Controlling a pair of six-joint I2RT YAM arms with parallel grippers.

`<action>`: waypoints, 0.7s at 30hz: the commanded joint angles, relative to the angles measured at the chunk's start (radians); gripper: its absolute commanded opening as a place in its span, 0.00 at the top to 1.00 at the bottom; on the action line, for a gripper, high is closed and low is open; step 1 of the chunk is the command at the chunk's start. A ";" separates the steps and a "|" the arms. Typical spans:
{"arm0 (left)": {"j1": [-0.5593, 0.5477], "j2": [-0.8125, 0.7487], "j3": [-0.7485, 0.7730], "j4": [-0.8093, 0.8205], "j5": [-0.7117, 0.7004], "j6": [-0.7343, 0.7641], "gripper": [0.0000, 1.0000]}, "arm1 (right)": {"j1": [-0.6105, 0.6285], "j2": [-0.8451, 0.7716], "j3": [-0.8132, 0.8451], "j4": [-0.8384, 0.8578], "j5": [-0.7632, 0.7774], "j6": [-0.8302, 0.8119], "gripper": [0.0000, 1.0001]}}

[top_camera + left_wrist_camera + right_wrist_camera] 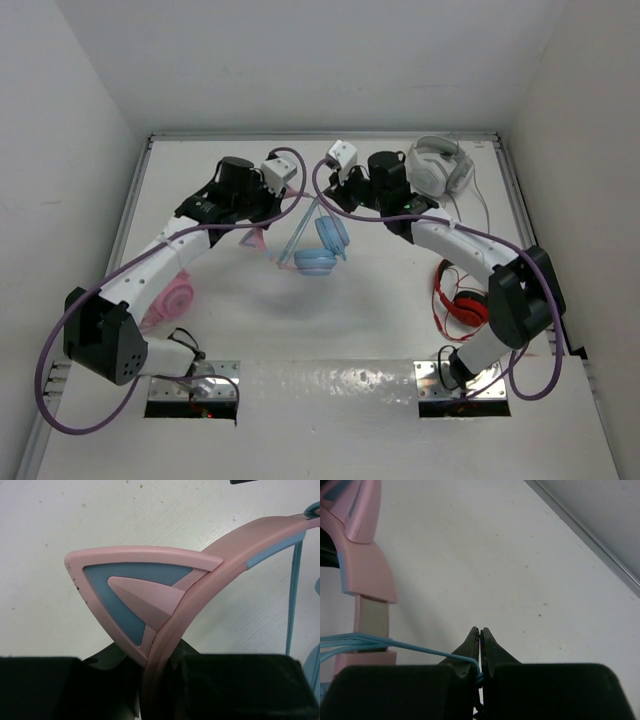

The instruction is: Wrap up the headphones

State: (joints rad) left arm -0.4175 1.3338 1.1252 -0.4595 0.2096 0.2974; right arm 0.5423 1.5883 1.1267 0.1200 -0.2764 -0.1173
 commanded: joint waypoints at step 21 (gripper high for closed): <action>0.054 -0.013 0.146 -0.067 0.171 -0.099 1.00 | -0.073 0.027 -0.088 0.107 -0.244 0.002 0.40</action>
State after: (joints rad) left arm -0.3885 1.3449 1.2106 -0.5690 0.3466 0.2554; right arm 0.4709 1.6356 1.0641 0.1902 -0.4507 -0.0868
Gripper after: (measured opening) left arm 0.149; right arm 0.578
